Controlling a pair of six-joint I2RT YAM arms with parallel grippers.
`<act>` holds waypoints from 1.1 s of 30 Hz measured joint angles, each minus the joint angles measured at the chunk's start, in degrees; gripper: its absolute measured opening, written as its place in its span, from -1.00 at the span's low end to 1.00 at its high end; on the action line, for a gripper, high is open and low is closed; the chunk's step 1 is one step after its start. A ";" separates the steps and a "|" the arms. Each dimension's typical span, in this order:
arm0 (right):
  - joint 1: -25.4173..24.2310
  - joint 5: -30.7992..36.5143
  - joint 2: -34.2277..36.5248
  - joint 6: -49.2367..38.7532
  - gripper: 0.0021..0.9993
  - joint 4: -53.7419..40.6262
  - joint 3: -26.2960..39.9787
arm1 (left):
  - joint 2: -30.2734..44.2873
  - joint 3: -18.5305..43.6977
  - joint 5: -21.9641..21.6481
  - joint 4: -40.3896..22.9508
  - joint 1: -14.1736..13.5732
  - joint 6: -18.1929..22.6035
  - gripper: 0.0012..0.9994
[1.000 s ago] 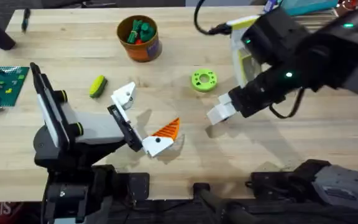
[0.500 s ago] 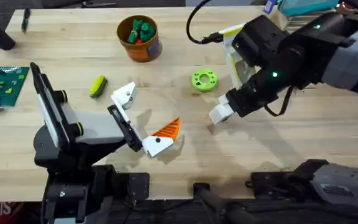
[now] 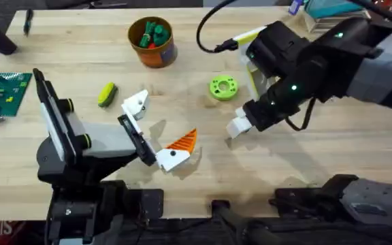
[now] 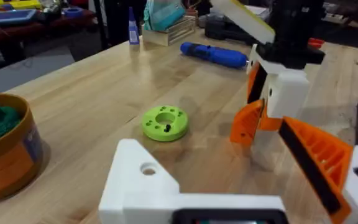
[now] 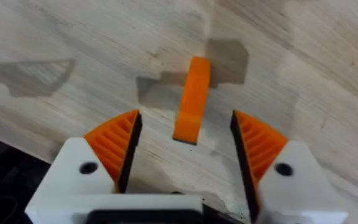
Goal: Pick up the gripper from the table and insert it into the empty holder that is missing its gripper. Then pick up a screw, insert it into the mounting hole, and use the screwdriver to tighten it. Finally, clean up the table by picking up the vegetable and placing it into the bucket.
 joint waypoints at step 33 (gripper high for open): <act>1.68 2.62 3.58 4.05 -0.97 -5.31 6.86 | 0.02 0.02 0.02 0.00 0.00 0.02 0.97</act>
